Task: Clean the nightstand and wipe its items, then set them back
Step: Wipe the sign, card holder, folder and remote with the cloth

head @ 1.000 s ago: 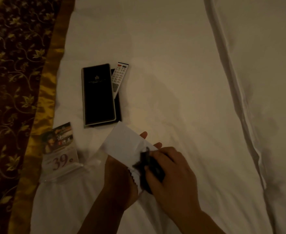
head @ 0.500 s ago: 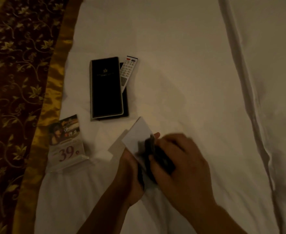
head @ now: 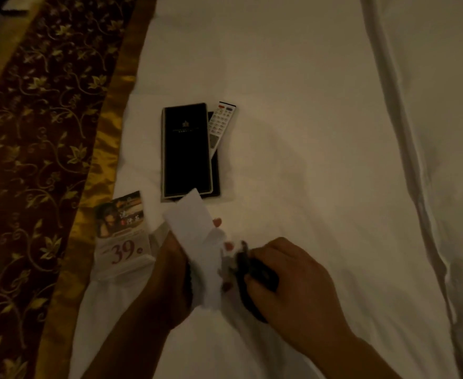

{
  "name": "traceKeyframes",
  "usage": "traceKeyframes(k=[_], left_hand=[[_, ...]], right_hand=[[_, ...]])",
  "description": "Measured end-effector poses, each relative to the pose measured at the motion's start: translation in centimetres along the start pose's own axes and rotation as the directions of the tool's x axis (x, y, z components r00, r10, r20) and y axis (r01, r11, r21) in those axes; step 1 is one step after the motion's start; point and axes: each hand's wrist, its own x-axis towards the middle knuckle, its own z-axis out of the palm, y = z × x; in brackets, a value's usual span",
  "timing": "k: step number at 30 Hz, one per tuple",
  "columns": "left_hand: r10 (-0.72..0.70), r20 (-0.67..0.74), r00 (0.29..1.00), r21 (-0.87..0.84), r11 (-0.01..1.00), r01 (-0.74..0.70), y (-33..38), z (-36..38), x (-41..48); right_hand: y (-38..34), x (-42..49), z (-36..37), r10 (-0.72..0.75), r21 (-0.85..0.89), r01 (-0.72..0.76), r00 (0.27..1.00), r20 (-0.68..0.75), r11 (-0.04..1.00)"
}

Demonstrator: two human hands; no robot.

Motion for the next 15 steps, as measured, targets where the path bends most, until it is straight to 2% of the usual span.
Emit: traceKeyframes(k=[2, 5, 8, 10, 11, 13, 14, 15], left_hand=[[-0.092, -0.087, 0.992, 0.158, 0.982, 0.105, 0.7, -1.0, -0.1], [-0.076, -0.182, 0.980, 0.464, 0.872, 0.154, 1.0, -1.6, 0.4], [-0.019, -0.163, 0.986, 0.520, 0.848, 0.102, 0.6, -2.2, 0.8], [0.064, -0.123, 0.990, 0.561, 0.828, 0.016, 0.1, -2.6, 0.0], [0.138, -0.105, 0.985, 0.632, 0.774, -0.041, -0.3, -2.9, -0.2], [0.348, -0.028, 0.937, 0.829, 0.532, -0.173, -0.5, -3.3, 0.1], [0.453, 0.023, 0.891, 0.882, 0.410, -0.232, -0.3, -3.6, 0.7], [0.555, 0.054, 0.830, 0.900, 0.333, -0.281, 0.4, -3.8, 1.6]], right_hand=[[1.4, 0.1, -0.2, 0.068, 0.040, -0.067, 0.997, -0.039, 0.997], [2.8, 0.4, -0.6, 0.143, 0.067, -0.136, 0.984, -0.104, 0.988], [3.5, 0.9, -0.9, 0.202, 0.145, -0.176, 0.961, -0.188, 0.974], [3.8, 1.3, -0.9, 0.223, 0.215, -0.175, 0.948, -0.229, 0.961], [3.8, 1.4, -0.8, 0.231, 0.243, -0.173, 0.944, -0.235, 0.954], [3.9, 1.7, -0.6, 0.234, 0.262, -0.173, 0.947, -0.220, 0.949], [3.9, 1.8, -0.4, 0.228, 0.255, -0.173, 0.952, -0.204, 0.951], [3.9, 1.9, -0.3, 0.220, 0.244, -0.171, 0.957, -0.189, 0.954]])
